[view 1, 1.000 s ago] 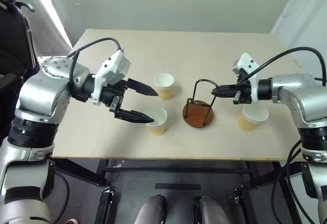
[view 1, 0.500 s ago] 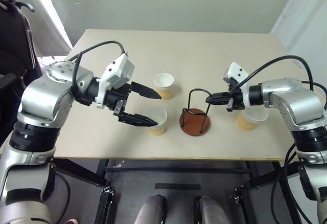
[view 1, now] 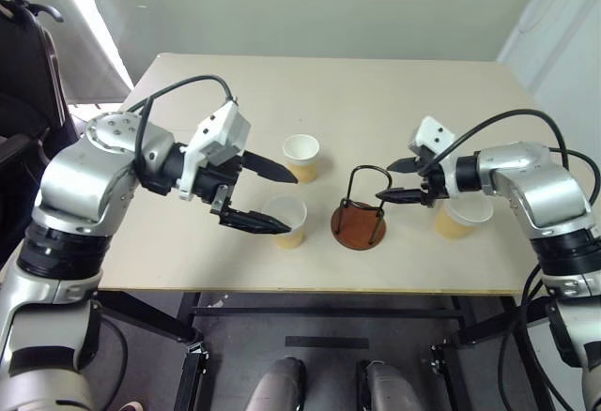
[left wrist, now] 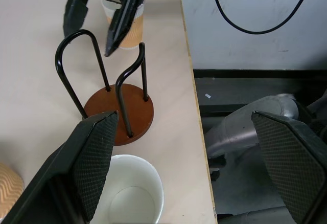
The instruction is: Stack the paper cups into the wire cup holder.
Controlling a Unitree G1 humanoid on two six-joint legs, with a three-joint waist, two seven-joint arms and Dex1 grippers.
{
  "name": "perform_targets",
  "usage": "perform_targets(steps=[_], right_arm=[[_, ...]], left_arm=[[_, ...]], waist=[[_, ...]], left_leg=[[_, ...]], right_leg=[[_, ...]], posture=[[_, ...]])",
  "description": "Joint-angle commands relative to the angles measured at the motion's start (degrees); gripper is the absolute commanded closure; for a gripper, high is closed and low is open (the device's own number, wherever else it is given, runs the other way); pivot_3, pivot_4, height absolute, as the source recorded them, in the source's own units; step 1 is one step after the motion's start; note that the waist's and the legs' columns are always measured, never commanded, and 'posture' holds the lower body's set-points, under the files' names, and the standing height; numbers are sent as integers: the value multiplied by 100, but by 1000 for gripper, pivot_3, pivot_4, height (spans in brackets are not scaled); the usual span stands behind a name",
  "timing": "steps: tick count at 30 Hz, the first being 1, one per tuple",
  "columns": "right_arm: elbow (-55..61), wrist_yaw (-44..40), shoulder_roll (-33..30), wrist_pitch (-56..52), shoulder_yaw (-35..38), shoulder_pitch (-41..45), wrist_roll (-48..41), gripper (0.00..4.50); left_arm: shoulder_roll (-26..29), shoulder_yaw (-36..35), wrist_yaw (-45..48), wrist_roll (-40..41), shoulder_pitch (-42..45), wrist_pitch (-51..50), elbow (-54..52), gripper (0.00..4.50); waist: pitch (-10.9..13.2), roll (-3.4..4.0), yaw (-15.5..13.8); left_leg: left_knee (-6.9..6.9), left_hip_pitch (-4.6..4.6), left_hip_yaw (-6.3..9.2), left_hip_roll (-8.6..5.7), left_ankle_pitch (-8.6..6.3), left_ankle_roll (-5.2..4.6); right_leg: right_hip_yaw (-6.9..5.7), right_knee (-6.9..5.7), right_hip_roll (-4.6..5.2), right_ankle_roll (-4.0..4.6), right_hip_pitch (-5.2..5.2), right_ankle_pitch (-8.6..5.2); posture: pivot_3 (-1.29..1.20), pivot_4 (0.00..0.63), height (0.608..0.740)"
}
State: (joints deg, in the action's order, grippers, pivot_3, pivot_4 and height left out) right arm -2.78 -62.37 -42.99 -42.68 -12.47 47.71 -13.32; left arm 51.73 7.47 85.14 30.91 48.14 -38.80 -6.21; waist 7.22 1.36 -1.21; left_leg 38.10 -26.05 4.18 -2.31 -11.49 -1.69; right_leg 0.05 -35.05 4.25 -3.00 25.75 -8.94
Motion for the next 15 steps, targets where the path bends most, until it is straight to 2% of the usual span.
perform_targets(steps=[1,9,15], right_arm=[[-26,-17,-120,36,188,274,12,287],[111,-125,-604,-64,715,352,-235,287],[546,-308,-1093,250,1465,-250,-568,287]], left_arm=[[25,-69,44,-19,29,106,-13,0],[-66,-73,5,-45,-25,226,73,0],[26,-221,20,-361,169,745,722,0]], waist=[[0,0,0],[0,0,-6],[0,0,-19]], left_leg=[[0,0,0,0,0,0],[0,-2,0,-1,-1,0],[-3,0,1,1,-2,1]], right_leg=[[0,0,0,0,0,0],[0,2,1,1,-1,-1],[-1,0,1,3,-1,-2]], posture=[[0,150,740],[0,150,740],[0,150,740]])
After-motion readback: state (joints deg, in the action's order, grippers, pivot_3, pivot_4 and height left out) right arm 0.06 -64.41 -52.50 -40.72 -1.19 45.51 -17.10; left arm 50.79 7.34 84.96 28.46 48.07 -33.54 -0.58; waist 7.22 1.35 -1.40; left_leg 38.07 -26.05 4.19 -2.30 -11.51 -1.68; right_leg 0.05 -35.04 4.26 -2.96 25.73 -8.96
